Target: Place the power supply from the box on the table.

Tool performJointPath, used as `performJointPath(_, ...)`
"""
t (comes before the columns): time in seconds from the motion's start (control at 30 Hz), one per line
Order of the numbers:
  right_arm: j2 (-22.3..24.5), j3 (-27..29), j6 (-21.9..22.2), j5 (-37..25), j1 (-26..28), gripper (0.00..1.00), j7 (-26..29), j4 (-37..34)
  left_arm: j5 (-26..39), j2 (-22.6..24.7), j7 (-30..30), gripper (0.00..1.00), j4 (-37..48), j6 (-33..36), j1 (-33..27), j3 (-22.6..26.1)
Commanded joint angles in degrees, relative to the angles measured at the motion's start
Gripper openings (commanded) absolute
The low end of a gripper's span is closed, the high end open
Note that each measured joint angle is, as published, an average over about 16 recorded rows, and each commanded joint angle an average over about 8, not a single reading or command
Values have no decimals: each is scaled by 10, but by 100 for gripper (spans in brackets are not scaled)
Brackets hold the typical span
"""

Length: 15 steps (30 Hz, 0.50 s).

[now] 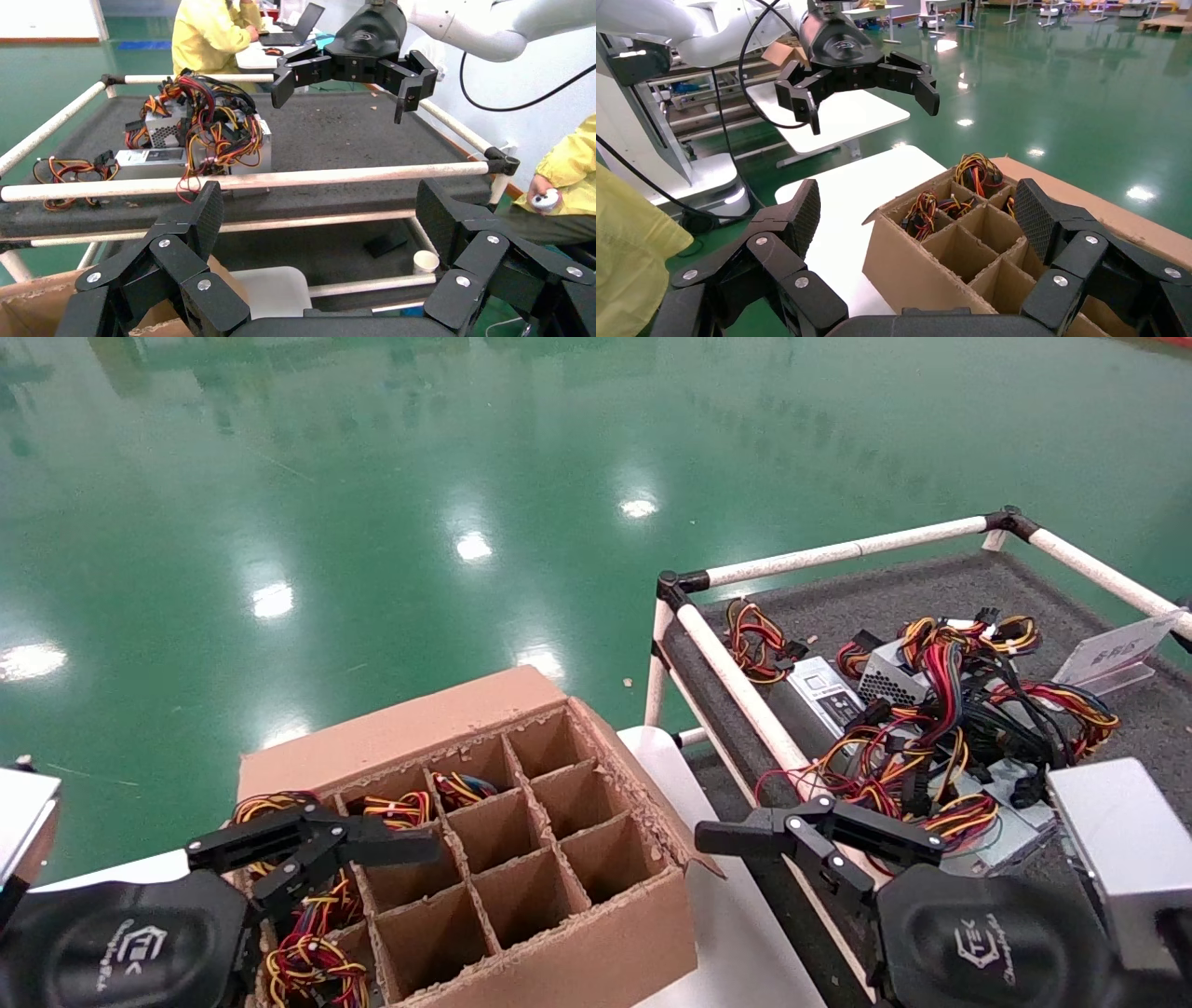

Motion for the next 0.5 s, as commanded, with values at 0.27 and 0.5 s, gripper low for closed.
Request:
performJointPath(0.27,0,-2,1,1,1,100,0,-2,0,0,0,100,0,0,0,0)
performJointPath(0.5,-1,-2,1,1,2,100,-1,-3,0,0,0,100,0,0,0,0)
